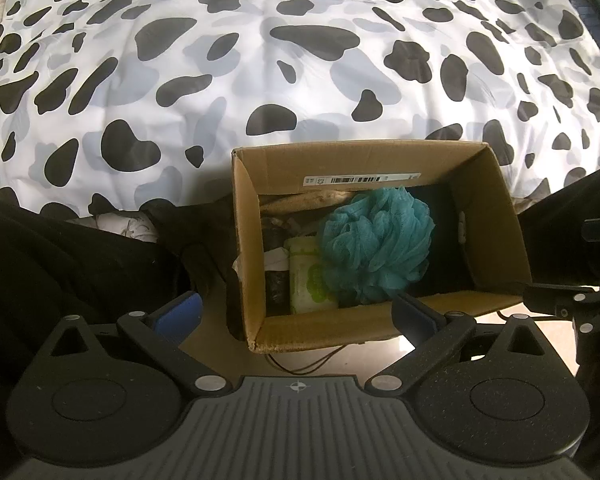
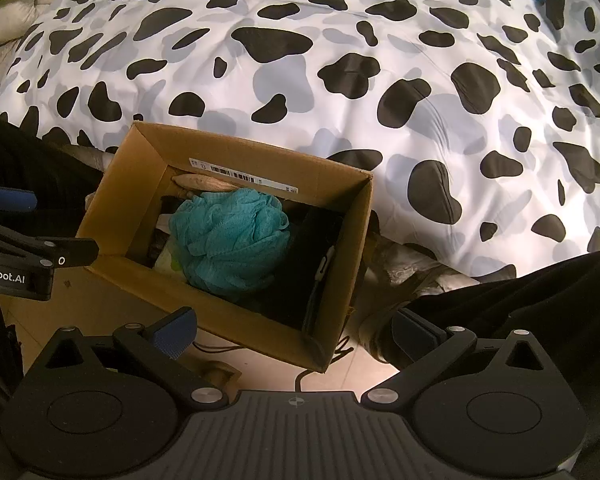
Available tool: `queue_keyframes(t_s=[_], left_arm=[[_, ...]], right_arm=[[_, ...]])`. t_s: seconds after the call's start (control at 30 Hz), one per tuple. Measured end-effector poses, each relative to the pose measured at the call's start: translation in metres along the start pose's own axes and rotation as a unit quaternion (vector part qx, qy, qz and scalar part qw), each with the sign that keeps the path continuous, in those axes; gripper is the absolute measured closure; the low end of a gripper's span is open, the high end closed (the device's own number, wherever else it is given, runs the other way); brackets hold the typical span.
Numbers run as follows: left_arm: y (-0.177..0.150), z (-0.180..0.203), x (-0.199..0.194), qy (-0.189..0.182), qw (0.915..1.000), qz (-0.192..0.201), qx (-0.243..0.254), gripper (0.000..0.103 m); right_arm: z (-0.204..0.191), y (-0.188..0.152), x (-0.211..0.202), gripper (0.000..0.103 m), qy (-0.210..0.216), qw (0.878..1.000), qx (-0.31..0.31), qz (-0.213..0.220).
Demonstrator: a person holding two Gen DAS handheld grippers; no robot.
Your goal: Organize soft objects
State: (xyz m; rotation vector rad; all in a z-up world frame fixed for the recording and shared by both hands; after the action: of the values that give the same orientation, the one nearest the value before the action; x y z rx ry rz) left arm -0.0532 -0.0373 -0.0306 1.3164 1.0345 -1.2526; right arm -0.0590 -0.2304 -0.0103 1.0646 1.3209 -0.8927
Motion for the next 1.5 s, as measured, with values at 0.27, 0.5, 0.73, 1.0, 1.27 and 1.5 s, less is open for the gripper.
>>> queue_keyframes(t_s=[0.27, 0.5, 0.73, 1.0, 1.27, 1.5], left_arm=[[0.0003, 0.0000, 0.0001, 0.000, 1.0000, 0.000, 0.000, 0.000], [0.0002, 0.0000, 0.0001, 0.000, 1.0000, 0.000, 0.000, 0.000], [0.0002, -0.0001, 0.0005, 0.000, 1.0000, 0.000, 0.000, 0.000], [0.0004, -0.0001, 0.0005, 0.000, 1.0000, 0.000, 0.000, 0.000], [0.0003, -0.0013, 0.0007, 0.000, 1.0000, 0.001, 0.001, 0.000], [0.0002, -0.0009, 0.0005, 0.000, 1.0000, 0.001, 0.001, 0.000]], right_arm=[[-0.0010, 0.0000, -0.0010, 0.000, -0.001, 1.000, -0.002, 0.002], [-0.0015, -0.0002, -0.0018, 0.000, -0.004, 1.000, -0.005, 0.003], [-0.0012, 0.0003, -0.0028, 0.000, -0.010, 1.000, -0.007, 0.007], [-0.0017, 0.0001, -0.0038, 0.000, -0.016, 1.000, -0.009, 0.011], [0.0006, 0.0004, -0.0027, 0.000, -0.018, 1.000, -0.002, 0.010], [0.0004, 0.0000, -0.0022, 0.000, -0.018, 1.000, -0.002, 0.010]])
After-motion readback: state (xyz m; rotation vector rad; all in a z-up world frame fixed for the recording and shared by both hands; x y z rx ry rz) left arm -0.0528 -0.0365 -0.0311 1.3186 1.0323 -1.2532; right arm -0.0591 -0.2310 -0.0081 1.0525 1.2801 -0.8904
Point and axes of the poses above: each gripper's, at about its wrist camera, not at the fingertips, and x roughly the way its jaws point, z to its right, y to its top, the point moved 1 cm from there along x, roughly the way its jaws point, and after that the axes turned 9 degrees about -z, right-handed, at the moved point
